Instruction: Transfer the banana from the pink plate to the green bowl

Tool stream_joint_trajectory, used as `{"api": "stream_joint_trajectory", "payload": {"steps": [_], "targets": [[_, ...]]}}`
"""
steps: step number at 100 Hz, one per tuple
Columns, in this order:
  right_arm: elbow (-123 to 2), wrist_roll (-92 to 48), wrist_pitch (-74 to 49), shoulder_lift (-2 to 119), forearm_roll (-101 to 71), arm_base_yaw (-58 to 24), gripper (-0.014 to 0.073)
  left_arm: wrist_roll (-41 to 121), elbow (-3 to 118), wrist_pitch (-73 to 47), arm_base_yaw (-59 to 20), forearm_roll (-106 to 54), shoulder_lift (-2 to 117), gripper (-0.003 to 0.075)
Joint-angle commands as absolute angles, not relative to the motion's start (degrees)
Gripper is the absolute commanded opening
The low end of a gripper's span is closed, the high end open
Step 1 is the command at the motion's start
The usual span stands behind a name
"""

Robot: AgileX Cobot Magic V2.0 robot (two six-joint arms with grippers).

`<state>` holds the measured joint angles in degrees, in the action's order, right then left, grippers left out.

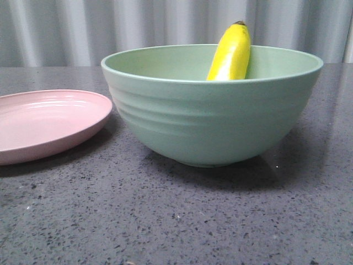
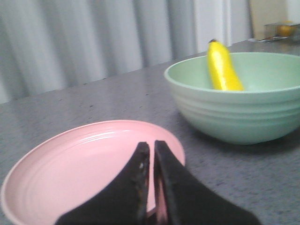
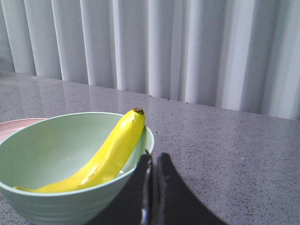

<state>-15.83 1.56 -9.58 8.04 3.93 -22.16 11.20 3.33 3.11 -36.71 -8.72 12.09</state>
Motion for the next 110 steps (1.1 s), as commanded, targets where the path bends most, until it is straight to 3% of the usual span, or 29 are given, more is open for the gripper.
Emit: {"api": "stream_joint_trajectory", "payload": {"steps": [1,31,52,79,110], "targets": [[-17.4,1.1,-5.5,8.6,4.6,-22.1,-0.0071,11.2,3.4,8.5,-30.8,-8.2,10.7,-0.0020],[-17.4,1.1,-5.5,8.6,4.6,-22.1,-0.0071,10.8,-0.6,6.0,-11.4,-8.2,1.5,-0.0020],[-17.4,1.1,-5.5,8.6,4.6,-22.1,-0.0071,10.8,-0.6,-1.2,-3.5,-8.2,-1.9,-0.0020],[-17.2,1.1,-5.5,8.6,4.6,-22.1,-0.0071,10.8,-0.6,-15.2,-1.5,-8.2,-1.9,-0.0020],[-17.2,1.1,-5.5,8.6,4.6,-22.1,-0.0071,10.8,-0.6,-14.7,-1.5,-8.3,-1.9,-0.0020]]}}
